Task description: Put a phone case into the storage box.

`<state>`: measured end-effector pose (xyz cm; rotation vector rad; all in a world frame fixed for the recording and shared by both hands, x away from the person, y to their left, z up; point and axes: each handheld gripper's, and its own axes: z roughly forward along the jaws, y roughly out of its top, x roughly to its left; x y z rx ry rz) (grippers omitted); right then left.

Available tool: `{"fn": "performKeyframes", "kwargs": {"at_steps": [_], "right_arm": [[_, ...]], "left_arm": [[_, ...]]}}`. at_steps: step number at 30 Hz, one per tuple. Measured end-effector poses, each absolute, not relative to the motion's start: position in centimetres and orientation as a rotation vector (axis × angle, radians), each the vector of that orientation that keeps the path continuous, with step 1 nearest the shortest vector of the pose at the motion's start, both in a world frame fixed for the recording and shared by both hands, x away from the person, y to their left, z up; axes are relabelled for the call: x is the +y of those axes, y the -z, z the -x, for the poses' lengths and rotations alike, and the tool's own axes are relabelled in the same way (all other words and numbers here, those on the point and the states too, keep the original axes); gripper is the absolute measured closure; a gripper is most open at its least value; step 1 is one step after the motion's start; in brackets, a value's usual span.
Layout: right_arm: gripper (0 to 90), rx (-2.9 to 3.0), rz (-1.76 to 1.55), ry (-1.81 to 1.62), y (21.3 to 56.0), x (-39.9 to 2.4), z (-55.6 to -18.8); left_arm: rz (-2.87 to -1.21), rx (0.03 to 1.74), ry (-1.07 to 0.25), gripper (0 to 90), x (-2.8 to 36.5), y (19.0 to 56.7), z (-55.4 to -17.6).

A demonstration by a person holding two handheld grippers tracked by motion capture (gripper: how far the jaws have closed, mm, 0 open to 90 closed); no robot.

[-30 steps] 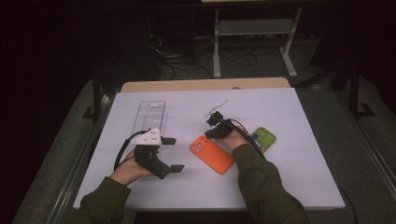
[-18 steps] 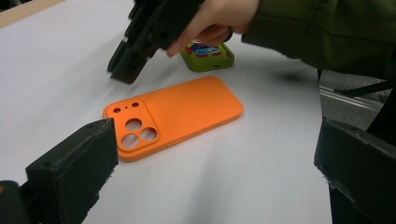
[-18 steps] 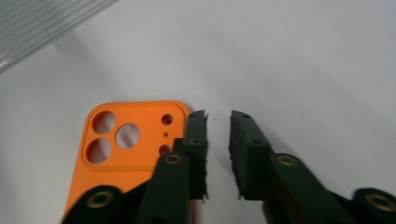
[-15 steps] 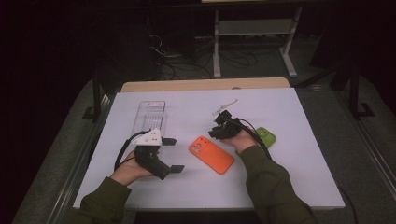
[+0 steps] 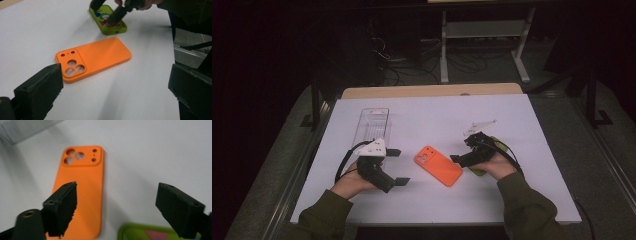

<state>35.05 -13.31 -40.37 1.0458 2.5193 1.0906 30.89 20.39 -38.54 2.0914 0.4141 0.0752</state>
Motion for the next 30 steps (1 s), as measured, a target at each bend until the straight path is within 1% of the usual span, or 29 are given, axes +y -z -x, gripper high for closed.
{"fn": "performKeyframes", "kwargs": {"at_steps": [1, 4, 6, 8, 18, 24, 30], "right_arm": [[12.4, 2.514, -1.041, -1.086, 40.5, -13.7, -34.7], [11.0, 2.497, -1.036, -1.085, 40.7, -14.4, -34.0], [3.5, 2.48, -1.028, -1.102, 41.1, -15.2, -33.1], [1.7, 2.474, -1.024, -1.104, 41.3, -15.6, -32.4], [0.2, 2.45, -1.035, -1.126, 42.0, -17.9, -29.4], [0.2, 2.428, -1.047, -1.153, 42.5, -19.0, -28.5], [0.2, 2.41, -1.035, -1.183, 42.2, -19.2, -28.5]], "left_arm": [[-2.094, 0.412, -0.076, 0.0, 20.4, 38.5, -30.9], [-2.1, 0.417, -0.078, 0.0, 20.5, 38.6, -31.0], [-2.091, 0.422, -0.079, 0.0, 20.5, 38.6, -31.0], [-2.092, 0.425, -0.079, 0.0, 20.7, 38.6, -31.1], [-2.08, 0.434, -0.084, 0.0, 21.0, 38.5, -31.1], [-2.073, 0.436, -0.085, 0.0, 21.0, 38.4, -31.1], [-2.075, 0.439, -0.085, 0.0, 21.0, 38.5, -31.1]]}}
